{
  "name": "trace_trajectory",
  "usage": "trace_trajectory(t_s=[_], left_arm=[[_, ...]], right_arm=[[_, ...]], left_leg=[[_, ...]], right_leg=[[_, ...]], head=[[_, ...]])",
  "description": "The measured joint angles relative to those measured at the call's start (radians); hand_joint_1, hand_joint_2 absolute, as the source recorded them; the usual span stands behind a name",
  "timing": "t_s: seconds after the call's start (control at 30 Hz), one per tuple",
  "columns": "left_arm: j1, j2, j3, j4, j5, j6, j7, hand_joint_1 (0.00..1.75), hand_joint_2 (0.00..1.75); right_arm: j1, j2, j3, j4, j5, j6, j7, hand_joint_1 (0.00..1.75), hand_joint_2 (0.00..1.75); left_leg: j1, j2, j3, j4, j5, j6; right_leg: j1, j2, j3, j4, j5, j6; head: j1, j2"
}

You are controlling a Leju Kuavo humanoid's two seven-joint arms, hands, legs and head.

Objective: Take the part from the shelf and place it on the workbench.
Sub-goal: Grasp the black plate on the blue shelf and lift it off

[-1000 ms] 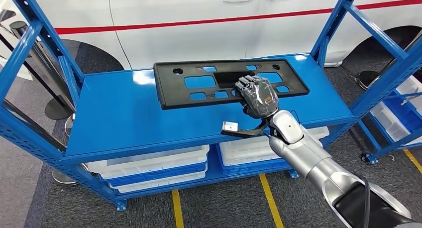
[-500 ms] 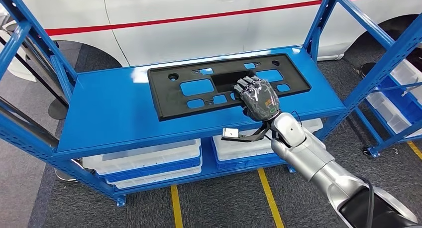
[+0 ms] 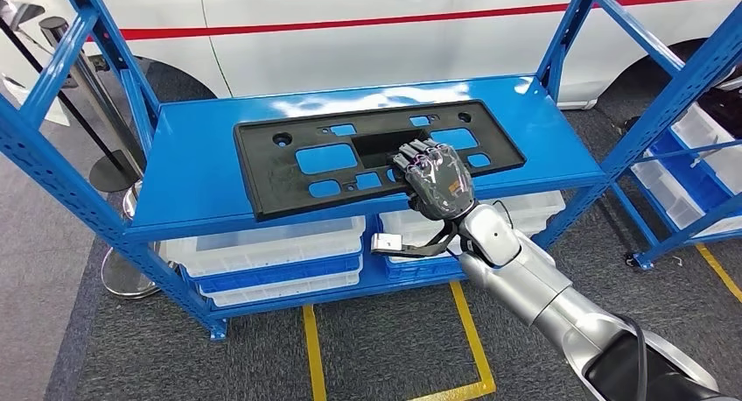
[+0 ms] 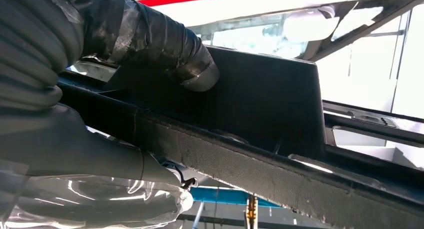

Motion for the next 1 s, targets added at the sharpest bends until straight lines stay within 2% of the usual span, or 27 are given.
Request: trace_trajectory(t_s=[0.03,0.07,0.1,0.13,0.17,0.2,0.23,0.27,0.3,0.33,0.37,0.4,0.47,0.5,0.53,0.57,0.6,0.63,0.67,0.7,0.73,0.8,0.87,0.97,1.0], left_arm=[[0.001,0.0,0.0,0.0,0.0,0.001,0.0,0.0,1.75],[0.001,0.0,0.0,0.0,0.001,0.002,0.0,0.0,1.75],[0.001,0.0,0.0,0.0,0.001,0.002,0.0,0.0,1.75],[0.001,-0.001,0.0,0.0,0.002,0.003,0.0,0.0,1.75],[0.001,-0.002,0.0,0.0,0.003,0.004,0.0,0.0,1.75],[0.001,-0.003,0.0,0.0,0.004,0.006,0.0,0.0,1.75],[0.001,-0.004,0.0,0.0,0.005,0.008,0.0,0.0,1.75],[0.002,-0.004,0.0,0.0,0.006,0.01,0.0,0.0,1.75],[0.003,-0.004,0.0,0.0,0.006,0.011,-0.001,0.0,1.75],[0.004,-0.003,0.0,0.0,0.007,0.012,-0.001,0.0,1.75],[0.004,-0.003,0.0,0.0,0.008,0.012,-0.002,0.0,1.75],[0.004,-0.003,0.0,0.0,0.008,0.013,-0.003,0.0,1.75],[0.004,-0.004,0.0,0.0,0.008,0.013,-0.004,0.0,1.75],[0.004,-0.004,0.0,0.0,0.008,0.014,-0.004,0.0,1.75],[0.004,-0.003,0.0,0.0,0.008,0.014,-0.005,0.0,1.75],[0.003,-0.003,0.0,0.0,0.008,0.014,-0.006,0.0,1.75],[0.003,-0.003,0.0,0.0,0.009,0.014,-0.007,0.0,1.75],[0.001,-0.003,0.0,0.0,0.011,0.014,-0.007,0.0,1.75],[0.0,-0.004,0.0,0.0,0.013,0.014,-0.008,0.0,1.75],[-0.001,-0.003,0.0,0.0,0.016,0.014,-0.008,0.0,1.75],[-0.001,-0.003,0.0,0.0,0.017,0.014,-0.008,0.0,1.75],[0.0,-0.002,0.0,0.0,0.019,0.014,-0.007,0.0,1.75],[0.0,-0.002,0.0,0.0,0.019,0.015,-0.006,0.0,1.75],[0.0,-0.002,0.0,0.0,0.019,0.015,-0.006,0.0,1.75],[0.0,-0.002,0.0,0.0,0.019,0.015,-0.006,0.0,1.75]], right_arm=[[0.004,0.0,0.0,-0.002,0.0,0.0,0.001,1.75,1.75],[0.007,0.0,0.001,-0.003,0.0,0.0,0.001,1.75,1.75],[0.009,0.0,0.001,-0.005,0.0,0.0,0.001,1.75,1.75],[0.009,-0.001,0.001,-0.008,-0.001,0.0,0.001,1.75,1.75],[0.009,-0.001,0.001,-0.013,-0.001,0.0,0.002,1.75,1.75],[0.008,-0.002,0.001,-0.019,-0.002,0.0,0.002,1.75,1.75],[0.007,-0.004,0.001,-0.024,-0.004,-0.001,0.002,1.75,1.75],[0.006,-0.005,0.0,-0.029,-0.006,-0.001,0.003,1.75,1.75],[0.006,-0.008,-0.001,-0.032,-0.009,-0.001,0.004,1.75,1.75],[0.006,-0.01,-0.002,-0.035,-0.012,0.0,0.004,1.75,1.75],[0.007,-0.011,-0.003,-0.039,-0.015,0.0,0.005,1.75,1.75],[0.008,-0.012,-0.004,-0.042,-0.017,0.0,0.005,1.75,1.75],[0.009,-0.014,-0.005,-0.048,-0.018,0.0,0.005,1.75,1.75],[0.01,-0.015,-0.005,-0.049,-0.019,0.001,0.005,1.75,1.75],[0.012,-0.018,-0.006,-0.051,-0.021,0.001,0.005,1.75,1.75],[0.015,-0.021,-0.006,-0.053,-0.026,0.002,0.005,1.75,1.75],[0.017,-0.024,-0.008,-0.056,-0.031,0.005,0.005,1.75,1.75],[0.018,-0.029,-0.012,-0.061,-0.036,0.008,0.005,1.75,1.75],[0.019,-0.033,-0.017,-0.066,-0.041,0.012,0.005,1.75,1.75],[0.019,-0.036,-0.022,-0.071,-0.044,0.016,0.005,1.75,1.75],[0.018,-0.038,-0.026,-0.075,-0.046,0.02,0.004,1.75,1.75],[0.016,-0.039,-0.029,-0.078,-0.047,0.027,0.004,1.75,1.75],[0.016,-0.039,-0.029,-0.078,-0.047,0.03,0.004,1.75,1.75],[0.016,-0.039,-0.029,-0.078,-0.047,0.03,0.004,1.75,1.75],[0.017,-0.039,-0.028,-0.077,-0.047,0.032,0.003,1.75,1.75]], left_leg=[[-0.004,0.0,-0.013,0.001,0.009,0.001],[-0.007,-0.001,-0.025,0.002,0.018,0.002],[-0.01,-0.001,-0.035,0.003,0.026,0.002],[-0.012,-0.002,-0.043,0.004,0.033,0.001],[-0.014,-0.002,-0.05,0.005,0.041,-0.001],[-0.014,-0.002,-0.053,0.004,0.049,-0.005],[-0.012,-0.001,-0.056,0.002,0.057,-0.01],[-0.011,-0.001,-0.057,-0.001,0.066,-0.016],[-0.011,-0.002,-0.059,-0.004,0.072,-0.021],[-0.011,-0.002,-0.064,0.0,0.066,-0.027],[-0.012,-0.003,-0.074,0.017,0.043,-0.033],[-0.01,-0.004,-0.087,0.053,0.001,-0.039],[0.0,-0.004,-0.118,0.174,-0.098,-0.054],[0.006,-0.004,-0.128,0.234,-0.124,-0.061],[0.012,-0.003,-0.127,0.272,-0.124,-0.067],[0.017,-0.003,-0.109,0.277,-0.102,-0.074],[0.023,-0.003,-0.075,0.248,-0.073,-0.081],[0.029,-0.003,-0.026,0.191,-0.053,-0.088],[0.032,-0.004,0.029,0.118,-0.052,-0.093],[0.032,-0.006,0.07,0.059,-0.064,-0.091],[0.03,-0.007,0.093,0.018,-0.078,-0.085],[0.023,-0.009,0.093,0.0,-0.084,-0.067],[0.02,-0.009,0.087,0.001,-0.079,-0.06],[0.02,-0.009,0.087,0.001,-0.079,-0.06],[0.022,-0.007,0.082,-0.001,-0.071,-0.053]], right_leg=[[0.001,0.0,0.007,0.028,0.001,-0.003],[0.004,0.0,0.033,0.018,0.021,-0.008],[0.009,0.0,0.076,-0.028,0.048,-0.016],[0.014,0.001,0.129,-0.098,0.064,-0.027],[0.02,0.0,0.18,-0.176,0.068,-0.037],[0.024,-0.001,0.217,-0.235,0.065,-0.044],[0.029,-0.002,0.237,-0.272,0.059,-0.05],[0.031,-0.003,0.242,-0.289,0.061,-0.052],[0.029,-0.003,0.239,-0.295,0.072,-0.056],[0.025,-0.006,0.236,-0.304,0.084,-0.062],[0.02,-0.008,0.229,-0.313,0.099,-0.068],[0.015,-0.01,0.218,-0.32,0.114,-0.071],[0.013,-0.011,0.189,-0.319,0.139,-0.072],[0.011,-0.011,0.172,-0.315,0.149,-0.068],[0.009,-0.012,0.155,-0.31,0.159,-0.064],[0.005,-0.012,0.137,-0.304,0.168,-0.059],[0.0,-0.013,0.119,-0.295,0.176,-0.052],[-0.004,-0.014,0.103,-0.284,0.182,-0.045],[-0.006,-0.014,0.087,-0.273,0.187,-0.038],[-0.006,-0.014,0.077,-0.264,0.193,-0.031],[-0.005,-0.014,0.071,-0.259,0.2,-0.024],[-0.006,-0.014,0.066,-0.263,0.218,-0.01],[-0.007,-0.013,0.066,-0.268,0.227,-0.004],[-0.007,-0.013,0.066,-0.269,0.228,-0.004],[-0.008,-0.012,0.061,-0.265,0.218,-0.001]], head=[[0.0,0.0],[0.0,0.0],[0.0,0.0],[0.0,0.0],[0.0,0.0],[0.0,0.0],[0.0,0.0],[0.0,0.0],[0.0,0.0],[0.0,0.0],[0.0,0.0],[0.0,0.0],[-0.001,0.0],[-0.001,0.0],[-0.001,0.0],[-0.001,0.0],[-0.001,0.0],[-0.001,0.0],[-0.001,0.0],[-0.001,0.0],[-0.001,0.0],[0.0,0.0],[0.0,0.0],[0.0,0.0],[0.0,0.0]])
